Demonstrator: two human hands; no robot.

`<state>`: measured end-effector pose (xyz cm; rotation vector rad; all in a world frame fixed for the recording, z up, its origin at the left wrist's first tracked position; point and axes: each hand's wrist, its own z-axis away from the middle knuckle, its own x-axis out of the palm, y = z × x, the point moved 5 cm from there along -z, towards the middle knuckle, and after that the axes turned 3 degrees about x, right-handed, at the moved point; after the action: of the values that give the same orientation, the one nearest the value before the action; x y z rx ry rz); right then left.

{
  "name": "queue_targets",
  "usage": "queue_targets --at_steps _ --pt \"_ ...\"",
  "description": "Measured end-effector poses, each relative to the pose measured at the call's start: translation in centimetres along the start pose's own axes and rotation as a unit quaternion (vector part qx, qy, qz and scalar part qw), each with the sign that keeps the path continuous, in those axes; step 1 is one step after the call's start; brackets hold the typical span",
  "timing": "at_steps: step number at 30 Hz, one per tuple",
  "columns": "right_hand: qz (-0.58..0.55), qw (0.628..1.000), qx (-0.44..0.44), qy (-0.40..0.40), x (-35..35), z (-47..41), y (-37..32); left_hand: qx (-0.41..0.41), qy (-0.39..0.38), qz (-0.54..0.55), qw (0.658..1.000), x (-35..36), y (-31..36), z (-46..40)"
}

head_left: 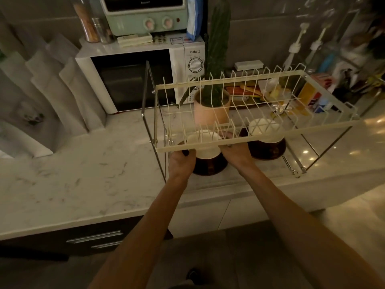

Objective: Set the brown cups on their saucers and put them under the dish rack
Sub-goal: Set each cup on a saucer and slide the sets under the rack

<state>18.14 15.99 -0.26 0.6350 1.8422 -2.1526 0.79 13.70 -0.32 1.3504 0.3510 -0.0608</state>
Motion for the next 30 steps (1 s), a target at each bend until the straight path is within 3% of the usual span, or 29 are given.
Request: queue_targets --at_steps 8,25,30 --pt "0.022 1.000 0.012 -0.006 1.0 -1.5 0.7 0.036 -0.010 0.000 0.999 0.2 -0.4 -1.2" --pt "0.103 0.995 -0.010 0.012 1.2 -2.4 0.5 0.024 -0.038 -0.014 0.999 0.5 -1.1 -2.6" --pt "0.168 0.985 -0.037 0.001 0.8 -1.6 -0.5 0.051 -0.034 -0.090 0.994 0.5 -1.0 -2.6"
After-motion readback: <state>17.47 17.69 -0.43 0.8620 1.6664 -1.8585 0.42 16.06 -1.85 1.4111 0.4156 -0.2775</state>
